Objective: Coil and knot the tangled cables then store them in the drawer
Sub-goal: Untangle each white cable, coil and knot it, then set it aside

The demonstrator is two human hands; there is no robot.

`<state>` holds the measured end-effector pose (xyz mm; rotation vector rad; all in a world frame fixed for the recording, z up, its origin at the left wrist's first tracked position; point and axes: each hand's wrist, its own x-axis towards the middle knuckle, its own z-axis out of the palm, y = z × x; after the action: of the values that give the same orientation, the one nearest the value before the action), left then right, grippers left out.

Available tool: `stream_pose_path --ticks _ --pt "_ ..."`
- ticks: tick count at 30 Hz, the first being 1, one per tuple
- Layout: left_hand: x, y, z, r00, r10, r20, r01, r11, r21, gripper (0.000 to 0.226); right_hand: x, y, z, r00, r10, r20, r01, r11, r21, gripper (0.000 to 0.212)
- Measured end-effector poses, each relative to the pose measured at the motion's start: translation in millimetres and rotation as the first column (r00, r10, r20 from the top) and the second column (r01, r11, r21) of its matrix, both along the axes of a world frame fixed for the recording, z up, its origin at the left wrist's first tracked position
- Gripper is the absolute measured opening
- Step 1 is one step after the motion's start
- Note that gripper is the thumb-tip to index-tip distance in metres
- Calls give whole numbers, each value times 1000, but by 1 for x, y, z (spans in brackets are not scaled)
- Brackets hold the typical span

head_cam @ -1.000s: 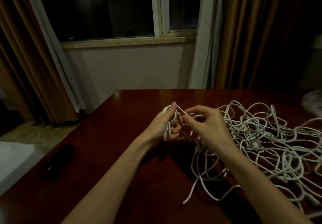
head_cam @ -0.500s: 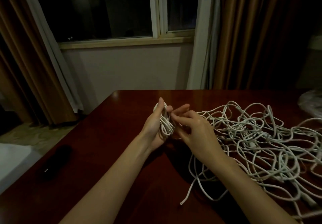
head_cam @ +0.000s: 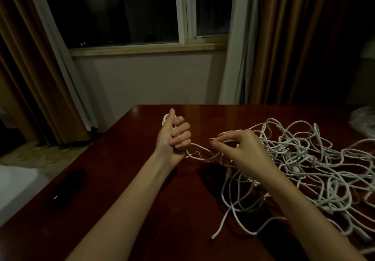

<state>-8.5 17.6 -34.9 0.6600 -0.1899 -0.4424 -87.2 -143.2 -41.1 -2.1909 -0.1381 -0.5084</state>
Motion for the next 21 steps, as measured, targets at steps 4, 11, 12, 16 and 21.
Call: stream_pose_path --ticks 4,11,12,16,21 --pt "1 3 2 1000 -20 21 20 1000 11 51 -1 3 3 949 -183 256 190 982 -3 20" --pt "-2 1 8 998 -41 57 42 999 -18 58 -14 33 9 968 31 247 18 981 -191 29" --pt "-3 0 9 997 -49 58 51 998 -36 57 -14 41 4 993 76 96 -55 977 -207 35" --pt "-5 -1 10 996 -37 79 38 999 -7 55 -9 53 -9 994 100 -48 -109 965 -240 26" --pt "0 5 9 978 121 173 -161 957 240 49 -8 33 1 988 84 132 -36 943 -331 16"
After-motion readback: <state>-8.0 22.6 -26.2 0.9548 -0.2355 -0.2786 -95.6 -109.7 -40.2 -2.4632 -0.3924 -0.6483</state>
